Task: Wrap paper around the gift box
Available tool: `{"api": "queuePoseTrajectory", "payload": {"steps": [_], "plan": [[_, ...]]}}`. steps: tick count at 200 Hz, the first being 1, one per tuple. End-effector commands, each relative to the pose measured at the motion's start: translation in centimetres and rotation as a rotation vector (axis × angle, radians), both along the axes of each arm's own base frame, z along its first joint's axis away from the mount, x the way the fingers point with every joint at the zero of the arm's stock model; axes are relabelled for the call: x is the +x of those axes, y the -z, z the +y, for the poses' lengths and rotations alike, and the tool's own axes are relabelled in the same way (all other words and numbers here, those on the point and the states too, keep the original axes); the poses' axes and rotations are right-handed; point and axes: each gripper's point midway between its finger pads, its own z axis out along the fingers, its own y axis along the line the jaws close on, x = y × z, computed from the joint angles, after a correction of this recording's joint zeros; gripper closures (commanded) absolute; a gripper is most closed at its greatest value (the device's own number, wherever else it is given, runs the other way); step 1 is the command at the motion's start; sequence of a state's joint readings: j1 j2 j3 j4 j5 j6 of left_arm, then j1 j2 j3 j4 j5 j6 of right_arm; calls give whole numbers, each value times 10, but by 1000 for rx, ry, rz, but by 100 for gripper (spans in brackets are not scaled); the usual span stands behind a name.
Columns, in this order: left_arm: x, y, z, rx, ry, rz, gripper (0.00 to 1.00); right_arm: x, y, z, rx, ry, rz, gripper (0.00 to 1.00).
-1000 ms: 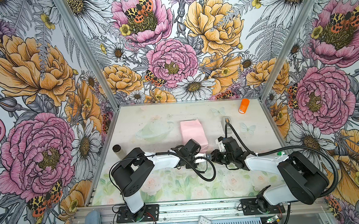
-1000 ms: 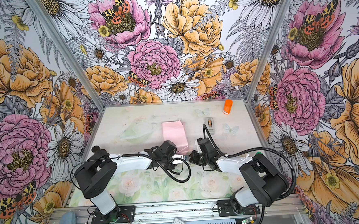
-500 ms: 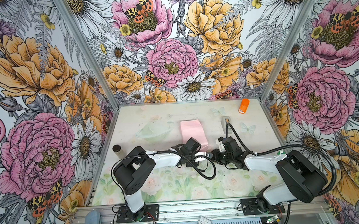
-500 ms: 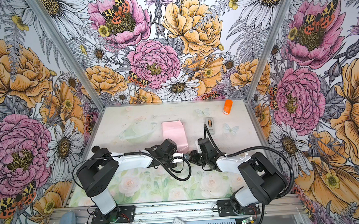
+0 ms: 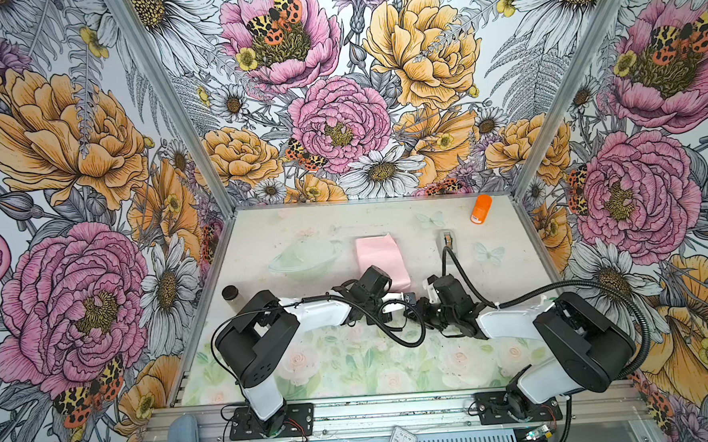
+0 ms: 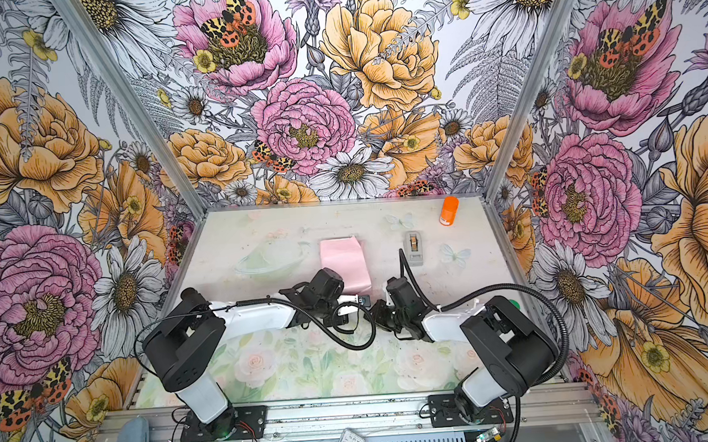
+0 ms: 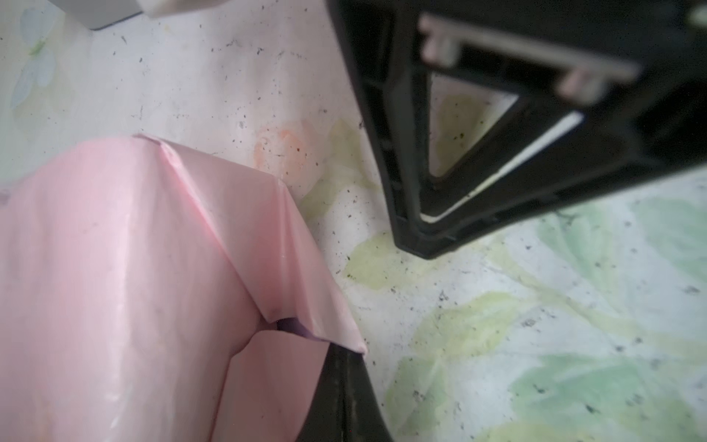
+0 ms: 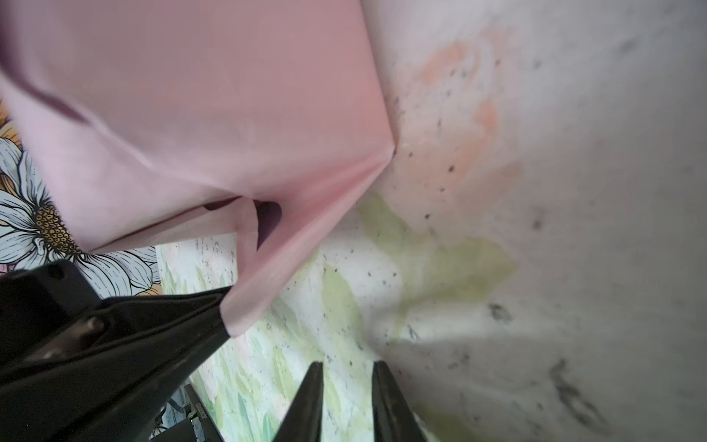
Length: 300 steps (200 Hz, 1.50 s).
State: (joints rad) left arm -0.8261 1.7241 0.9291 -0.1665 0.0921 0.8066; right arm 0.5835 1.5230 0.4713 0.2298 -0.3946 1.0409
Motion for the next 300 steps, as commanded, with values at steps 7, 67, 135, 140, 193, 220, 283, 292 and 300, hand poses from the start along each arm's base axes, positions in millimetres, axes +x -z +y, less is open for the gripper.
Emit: {"api": "queuePoseTrajectory", "payload": {"steps": [7, 67, 135, 140, 193, 220, 283, 292, 300], "plan": [[0, -13, -4, -68, -4, 7, 100, 14, -2, 13, 11, 22, -41, 79], [2, -13, -2, -68, -15, 6, 100, 38, -8, 18, 9, 75, -119, 86], [7, -27, -3, -108, -36, -31, 82, 52, -17, 22, 27, 98, -174, 89], [8, -28, -3, -112, -38, -35, 80, 53, -17, 23, 28, 99, -178, 89], [8, -50, 4, -166, -55, -70, 58, 58, -21, 22, 32, 118, -198, 90], [12, -72, 15, -232, -81, -137, 39, 59, -22, 22, 31, 120, -201, 91], [30, -63, 46, -105, -106, -257, 1, 62, -25, 23, 32, 124, -213, 91], [33, -59, 47, -88, -103, -263, 1, 63, -25, 22, 29, 126, -213, 91], [36, -56, 46, -79, -103, -264, 1, 63, -25, 22, 29, 124, -213, 91]]}}
